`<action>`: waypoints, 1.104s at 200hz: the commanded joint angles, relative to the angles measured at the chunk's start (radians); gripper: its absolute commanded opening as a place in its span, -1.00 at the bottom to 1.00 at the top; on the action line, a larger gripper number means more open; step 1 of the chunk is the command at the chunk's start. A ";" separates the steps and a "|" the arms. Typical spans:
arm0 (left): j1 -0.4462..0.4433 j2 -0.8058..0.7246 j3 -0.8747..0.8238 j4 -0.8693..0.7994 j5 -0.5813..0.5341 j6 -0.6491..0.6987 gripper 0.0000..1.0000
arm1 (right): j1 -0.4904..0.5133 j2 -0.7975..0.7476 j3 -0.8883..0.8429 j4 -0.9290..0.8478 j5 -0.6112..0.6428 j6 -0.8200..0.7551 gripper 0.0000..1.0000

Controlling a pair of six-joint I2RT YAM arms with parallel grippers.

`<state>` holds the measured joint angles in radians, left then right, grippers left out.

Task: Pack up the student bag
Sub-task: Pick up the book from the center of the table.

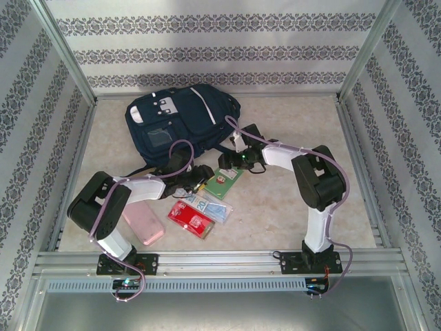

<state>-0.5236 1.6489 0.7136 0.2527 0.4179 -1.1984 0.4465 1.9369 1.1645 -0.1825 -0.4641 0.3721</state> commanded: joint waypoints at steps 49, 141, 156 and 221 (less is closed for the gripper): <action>-0.015 0.067 0.029 -0.025 -0.021 0.048 0.09 | -0.027 -0.141 -0.067 -0.057 -0.182 0.051 0.22; -0.021 0.069 0.052 -0.068 -0.035 0.097 0.09 | -0.031 -0.104 -0.029 -0.134 -0.263 0.068 -0.72; -0.020 0.054 0.061 -0.086 -0.035 0.110 0.09 | -0.039 -0.109 -0.040 -0.126 -0.249 0.074 -0.90; 0.019 -0.065 0.070 -0.199 -0.038 0.156 0.34 | -0.132 -0.126 -0.199 0.285 -0.467 0.390 -1.00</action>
<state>-0.5251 1.6379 0.7849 0.1410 0.3988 -1.0790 0.3527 1.8130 1.0351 -0.1444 -0.8017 0.5667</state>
